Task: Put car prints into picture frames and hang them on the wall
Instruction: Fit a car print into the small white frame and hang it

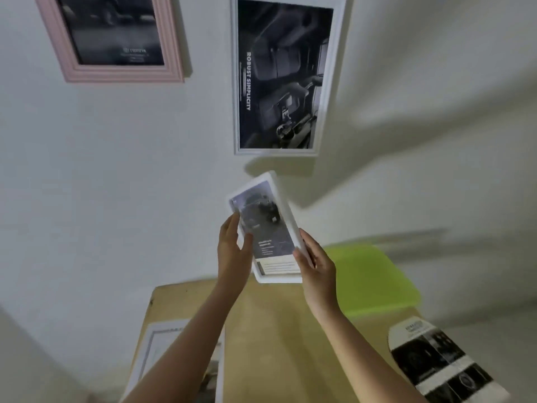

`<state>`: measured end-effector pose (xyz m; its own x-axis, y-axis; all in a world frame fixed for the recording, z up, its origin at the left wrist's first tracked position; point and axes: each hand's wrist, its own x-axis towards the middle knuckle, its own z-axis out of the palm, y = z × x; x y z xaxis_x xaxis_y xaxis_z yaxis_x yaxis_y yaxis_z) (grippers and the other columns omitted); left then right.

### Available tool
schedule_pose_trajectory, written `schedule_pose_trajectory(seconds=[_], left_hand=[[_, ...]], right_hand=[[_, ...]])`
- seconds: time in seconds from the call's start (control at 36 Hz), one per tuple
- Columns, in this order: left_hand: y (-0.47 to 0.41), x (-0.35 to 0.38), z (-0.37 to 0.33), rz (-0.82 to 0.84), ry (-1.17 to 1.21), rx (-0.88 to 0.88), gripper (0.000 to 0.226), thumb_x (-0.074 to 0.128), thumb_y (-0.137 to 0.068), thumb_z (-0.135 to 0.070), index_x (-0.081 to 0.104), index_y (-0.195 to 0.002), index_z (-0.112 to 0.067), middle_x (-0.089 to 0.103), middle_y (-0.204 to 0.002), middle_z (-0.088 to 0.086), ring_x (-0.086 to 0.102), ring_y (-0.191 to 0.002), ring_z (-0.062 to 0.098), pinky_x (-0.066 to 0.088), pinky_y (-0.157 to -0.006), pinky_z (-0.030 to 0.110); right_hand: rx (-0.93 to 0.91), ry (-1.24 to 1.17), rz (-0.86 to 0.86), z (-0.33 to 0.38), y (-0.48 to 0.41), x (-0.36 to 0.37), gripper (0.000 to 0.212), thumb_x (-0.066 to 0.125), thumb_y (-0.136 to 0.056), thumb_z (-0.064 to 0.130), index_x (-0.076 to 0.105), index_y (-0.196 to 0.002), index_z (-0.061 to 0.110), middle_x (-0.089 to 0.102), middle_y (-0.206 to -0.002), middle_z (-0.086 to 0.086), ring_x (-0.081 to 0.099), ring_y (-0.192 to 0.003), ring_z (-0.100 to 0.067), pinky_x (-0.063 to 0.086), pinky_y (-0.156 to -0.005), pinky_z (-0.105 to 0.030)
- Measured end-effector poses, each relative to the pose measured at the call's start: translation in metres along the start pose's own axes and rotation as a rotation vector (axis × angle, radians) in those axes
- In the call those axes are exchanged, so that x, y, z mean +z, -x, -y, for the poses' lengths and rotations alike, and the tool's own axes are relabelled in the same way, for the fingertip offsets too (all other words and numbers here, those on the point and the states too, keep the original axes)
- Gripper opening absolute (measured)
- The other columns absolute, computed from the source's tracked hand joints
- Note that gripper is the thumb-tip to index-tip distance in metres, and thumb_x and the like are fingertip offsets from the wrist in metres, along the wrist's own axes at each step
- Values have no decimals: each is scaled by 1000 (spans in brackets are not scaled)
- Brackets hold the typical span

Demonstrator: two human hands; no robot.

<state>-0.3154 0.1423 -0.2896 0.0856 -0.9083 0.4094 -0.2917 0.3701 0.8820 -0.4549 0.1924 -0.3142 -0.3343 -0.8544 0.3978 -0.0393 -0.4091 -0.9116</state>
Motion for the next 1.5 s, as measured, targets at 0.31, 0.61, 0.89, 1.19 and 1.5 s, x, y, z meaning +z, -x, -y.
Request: schedule_pose_trajectory(seconds=[0.31,0.61,0.89,1.19,1.5], left_hand=[[64,2,44,59,142,-288,75,56,-92,-27,7,-149,-21,46,-114,-22,49,-106,-5,44,-89,21],[74,-11,87,-3,139,-394,58,44,-93,-23,19,-145,-24,62,-92,10,64,-82,36,53,-69,60],[94,-38,126,-2,274,-515,38,41,-98,-11,45,-132,-27,69,-102,2,65,-92,23,54,-77,42],[130,-14,165,-15,219,-671,39,35,-100,-13,40,-138,-21,65,-105,5,62,-93,21,54,-83,42],[147,19,203,168,-186,-707,45,39,-93,-38,37,-138,-33,49,-118,9,55,-103,24,50,-91,44]], right_hand=[[-101,441,138,-72,102,14,38,50,-91,15,55,-127,24,66,-108,9,62,-93,-3,50,-79,-18],[-82,411,363,-82,124,13,34,54,-90,15,56,-124,10,64,-116,-3,60,-90,7,48,-74,-10],[444,391,166,-135,104,-33,39,53,-93,18,48,-131,14,52,-131,1,53,-112,-10,44,-94,-25],[672,256,224,-167,129,-57,35,57,-90,10,57,-125,12,65,-116,-3,63,-102,-11,51,-90,-30],[429,661,284,-175,137,-88,39,62,-85,11,56,-123,5,62,-120,-7,55,-112,-13,41,-100,-25]])
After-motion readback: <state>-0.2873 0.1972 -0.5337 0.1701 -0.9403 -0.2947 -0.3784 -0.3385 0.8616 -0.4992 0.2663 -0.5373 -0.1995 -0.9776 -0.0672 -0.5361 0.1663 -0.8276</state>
